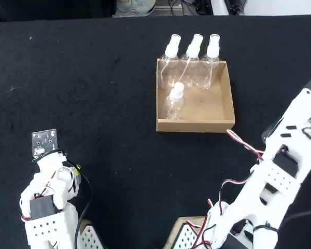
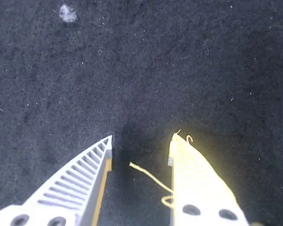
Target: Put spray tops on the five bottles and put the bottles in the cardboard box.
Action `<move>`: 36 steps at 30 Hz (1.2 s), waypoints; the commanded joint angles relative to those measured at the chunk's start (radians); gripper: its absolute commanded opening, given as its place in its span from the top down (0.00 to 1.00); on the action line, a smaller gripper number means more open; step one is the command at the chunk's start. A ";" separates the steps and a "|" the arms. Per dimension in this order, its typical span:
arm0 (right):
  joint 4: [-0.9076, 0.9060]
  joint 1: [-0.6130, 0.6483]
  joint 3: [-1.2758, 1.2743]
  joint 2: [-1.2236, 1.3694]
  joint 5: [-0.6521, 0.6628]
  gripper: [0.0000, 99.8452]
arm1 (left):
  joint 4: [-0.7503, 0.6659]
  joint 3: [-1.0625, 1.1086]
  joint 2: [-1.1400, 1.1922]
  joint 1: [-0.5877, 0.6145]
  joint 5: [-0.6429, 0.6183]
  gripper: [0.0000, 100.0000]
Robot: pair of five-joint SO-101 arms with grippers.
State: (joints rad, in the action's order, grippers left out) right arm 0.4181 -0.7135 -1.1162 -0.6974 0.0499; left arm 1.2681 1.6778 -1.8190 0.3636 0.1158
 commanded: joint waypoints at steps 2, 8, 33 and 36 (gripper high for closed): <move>0.124 0.012 -0.053 -0.041 0.060 0.98 | 0.005 0.021 -0.006 0.008 0.005 0.81; 0.153 0.006 -0.114 -0.044 0.061 0.98 | 0.005 0.021 -0.006 0.004 0.005 0.81; 0.385 0.012 -0.291 -0.038 0.060 0.99 | 0.005 0.021 -0.006 0.008 0.005 0.81; 0.437 0.012 -0.335 -0.038 0.060 0.99 | 0.005 0.021 -0.006 0.008 0.005 0.81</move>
State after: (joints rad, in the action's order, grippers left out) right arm 0.7879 -0.7135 -1.4415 -0.6974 0.1036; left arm 1.2681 1.6778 -1.8190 0.3636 0.1158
